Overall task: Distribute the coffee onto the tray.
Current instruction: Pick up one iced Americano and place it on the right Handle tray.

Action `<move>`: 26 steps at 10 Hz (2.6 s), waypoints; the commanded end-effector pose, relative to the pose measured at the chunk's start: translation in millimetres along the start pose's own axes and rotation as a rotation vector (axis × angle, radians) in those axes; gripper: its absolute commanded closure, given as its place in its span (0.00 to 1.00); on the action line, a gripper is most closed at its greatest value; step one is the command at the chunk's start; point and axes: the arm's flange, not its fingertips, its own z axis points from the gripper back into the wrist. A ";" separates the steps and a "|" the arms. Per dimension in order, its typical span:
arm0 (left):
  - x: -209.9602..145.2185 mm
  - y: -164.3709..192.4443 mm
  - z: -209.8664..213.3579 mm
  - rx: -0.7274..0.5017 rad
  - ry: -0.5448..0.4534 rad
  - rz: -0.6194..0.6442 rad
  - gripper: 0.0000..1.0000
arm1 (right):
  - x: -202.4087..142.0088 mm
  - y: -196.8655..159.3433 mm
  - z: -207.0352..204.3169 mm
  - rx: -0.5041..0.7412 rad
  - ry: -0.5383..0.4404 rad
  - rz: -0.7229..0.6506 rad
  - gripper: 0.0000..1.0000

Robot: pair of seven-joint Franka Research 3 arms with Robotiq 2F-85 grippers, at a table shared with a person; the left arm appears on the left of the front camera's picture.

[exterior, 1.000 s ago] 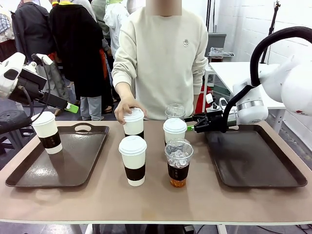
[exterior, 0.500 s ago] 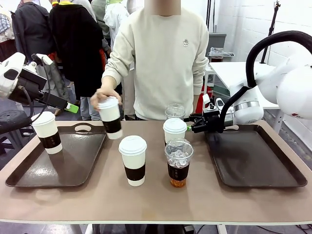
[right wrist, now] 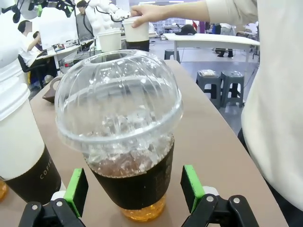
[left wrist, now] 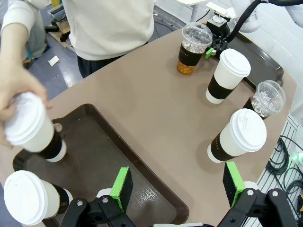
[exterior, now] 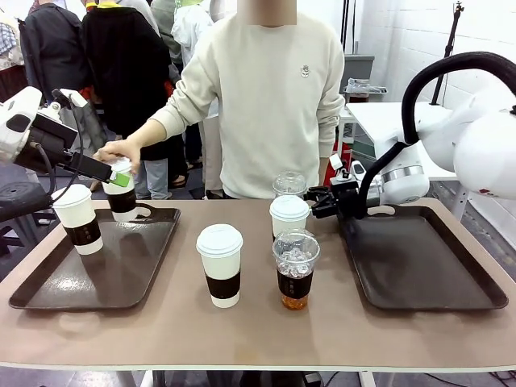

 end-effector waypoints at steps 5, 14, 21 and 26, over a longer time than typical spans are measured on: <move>0.0 0.7 -0.5 -0.010 -0.005 0.011 0.00 | 4.2 -19.3 -24.7 0.051 0.040 -0.044 0.00; 0.0 0.7 -0.5 -0.010 -0.005 0.011 0.00 | 26.8 -3.9 -10.7 0.035 -0.029 -0.022 0.36; 0.0 0.7 -0.5 -0.010 -0.005 0.011 0.00 | 91.9 84.4 91.2 -0.134 -0.012 0.054 0.36; 0.0 0.7 -0.5 -0.010 -0.005 0.011 0.00 | 71.5 115.9 157.7 -0.205 -0.020 0.068 0.36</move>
